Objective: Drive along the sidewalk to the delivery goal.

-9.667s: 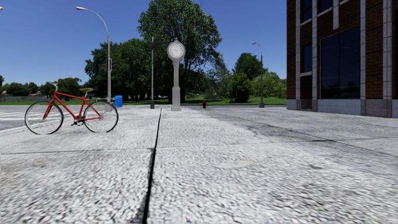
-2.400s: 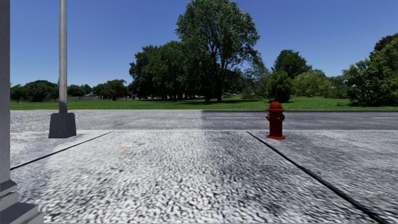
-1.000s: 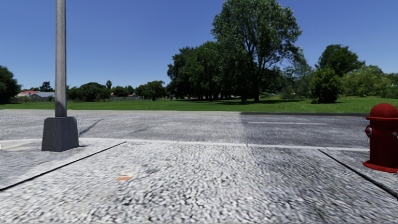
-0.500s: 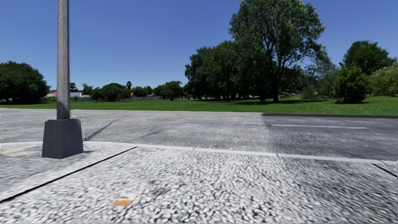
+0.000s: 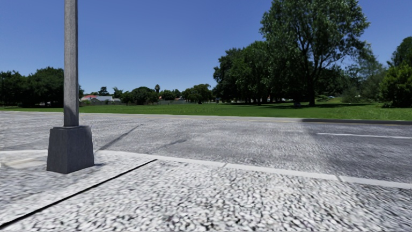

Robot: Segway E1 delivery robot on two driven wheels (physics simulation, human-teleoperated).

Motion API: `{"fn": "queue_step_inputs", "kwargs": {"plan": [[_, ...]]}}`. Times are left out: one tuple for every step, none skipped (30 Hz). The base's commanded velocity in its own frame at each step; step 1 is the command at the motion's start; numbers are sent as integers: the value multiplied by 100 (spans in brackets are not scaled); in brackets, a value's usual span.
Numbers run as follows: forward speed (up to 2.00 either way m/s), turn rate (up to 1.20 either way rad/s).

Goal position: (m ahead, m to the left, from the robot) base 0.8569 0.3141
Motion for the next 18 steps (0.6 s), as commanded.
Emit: {"fn": "queue_step_inputs", "kwargs": {"plan": [[106,35],[106,35],[106,35],[106,35],[106,35],[94,0],[94,0],[94,0],[4,0],[0,0],[0,0],[0,0],[0,0],[0,0],[0,0],[0,0],[0,0],[0,0]]}}
